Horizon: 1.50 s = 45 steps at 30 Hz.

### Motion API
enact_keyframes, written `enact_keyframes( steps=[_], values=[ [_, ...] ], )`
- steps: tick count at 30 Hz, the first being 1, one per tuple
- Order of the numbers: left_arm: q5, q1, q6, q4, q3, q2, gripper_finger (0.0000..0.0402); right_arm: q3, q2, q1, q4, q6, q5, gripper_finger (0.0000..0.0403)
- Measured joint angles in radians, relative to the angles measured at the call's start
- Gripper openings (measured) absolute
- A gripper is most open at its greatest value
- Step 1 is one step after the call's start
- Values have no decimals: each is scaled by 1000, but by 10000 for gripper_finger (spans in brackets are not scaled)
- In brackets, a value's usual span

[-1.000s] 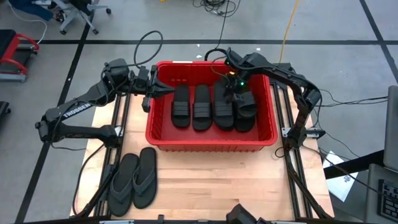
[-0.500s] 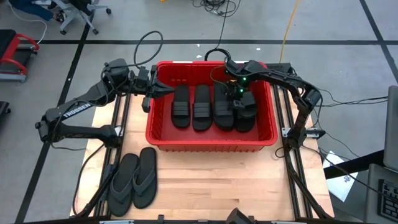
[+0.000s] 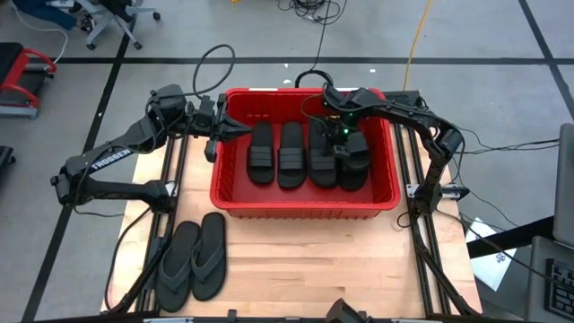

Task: Pick and place slides into bin
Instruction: Put the black slide into the red bin

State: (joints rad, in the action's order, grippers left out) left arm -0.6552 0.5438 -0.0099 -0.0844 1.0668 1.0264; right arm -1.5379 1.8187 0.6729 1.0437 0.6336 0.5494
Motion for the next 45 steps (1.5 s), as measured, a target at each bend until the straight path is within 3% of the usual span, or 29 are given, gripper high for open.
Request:
enact_keyframes(
  steps=[17,30,33,39,45],
  values=[
    [0,0,-22,14,0,0,1,-8,-3,33,40,55,-207,3],
    [0,-2,-46,14,0,0,3,-8,-11,41,-7,-8,-307,1],
    [0,-9,-46,13,0,0,2,-8,-11,44,-2,-8,-287,4],
    [0,-9,-43,4,0,0,14,-6,-22,40,-37,-44,-285,49],
    [0,-9,-36,-35,0,0,2,-6,-71,41,-113,-130,-301,134]
  ],
)
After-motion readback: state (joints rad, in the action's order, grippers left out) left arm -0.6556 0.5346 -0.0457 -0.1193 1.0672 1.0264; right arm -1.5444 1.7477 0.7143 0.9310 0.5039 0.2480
